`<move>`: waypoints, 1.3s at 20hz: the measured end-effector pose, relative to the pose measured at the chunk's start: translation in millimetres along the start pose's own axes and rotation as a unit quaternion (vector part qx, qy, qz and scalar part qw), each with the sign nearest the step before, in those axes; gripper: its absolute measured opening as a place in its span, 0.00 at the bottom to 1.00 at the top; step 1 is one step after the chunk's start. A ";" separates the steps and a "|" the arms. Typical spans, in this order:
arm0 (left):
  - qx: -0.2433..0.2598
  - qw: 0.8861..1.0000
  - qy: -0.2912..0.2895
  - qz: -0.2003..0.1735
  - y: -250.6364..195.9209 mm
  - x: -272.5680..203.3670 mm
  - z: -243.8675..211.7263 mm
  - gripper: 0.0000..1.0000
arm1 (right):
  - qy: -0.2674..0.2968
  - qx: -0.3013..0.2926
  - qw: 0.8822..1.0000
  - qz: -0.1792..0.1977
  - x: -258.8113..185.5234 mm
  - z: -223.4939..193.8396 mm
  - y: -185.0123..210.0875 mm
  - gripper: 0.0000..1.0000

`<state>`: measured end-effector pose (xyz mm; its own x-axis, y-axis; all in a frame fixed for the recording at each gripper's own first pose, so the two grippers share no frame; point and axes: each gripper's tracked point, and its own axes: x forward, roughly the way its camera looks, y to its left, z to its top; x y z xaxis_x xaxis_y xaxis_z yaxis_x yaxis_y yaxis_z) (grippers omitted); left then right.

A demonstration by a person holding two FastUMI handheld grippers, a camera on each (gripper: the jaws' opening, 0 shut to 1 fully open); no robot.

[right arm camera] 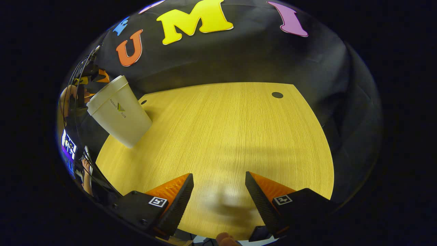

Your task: Press the lid of the desktop garbage bin to open it, pick up the crumpled paper on the desktop and throw it into the bin, then pick up the pop can on the desktop and drop it into the bin, and finally close the garbage bin lid.

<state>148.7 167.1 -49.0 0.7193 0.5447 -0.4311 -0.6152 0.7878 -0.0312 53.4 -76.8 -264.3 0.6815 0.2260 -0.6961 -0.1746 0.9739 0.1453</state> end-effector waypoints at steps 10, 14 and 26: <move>0.016 0.999 -0.030 0.000 -2.9 -0.5 3.0 0.96 | -0.008 -0.010 1.000 0.007 8.8 10.4 9.9 0.96; 0.007 0.999 -0.036 -0.031 -6.8 -6.6 6.1 0.95 | -0.071 -0.031 0.997 -0.021 -4.1 45.5 7.9 0.96; 0.043 0.978 -0.111 -0.173 -9.9 -127.4 2.9 0.95 | -0.270 -0.037 0.961 -0.038 -107.7 158.5 92.2 0.96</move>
<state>64.1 90.7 8.9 0.9379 0.2827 -0.2010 -0.2998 0.9521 -0.0595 76.6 -7.8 -64.4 0.9607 0.1517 -0.2327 -0.1455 0.9884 0.0436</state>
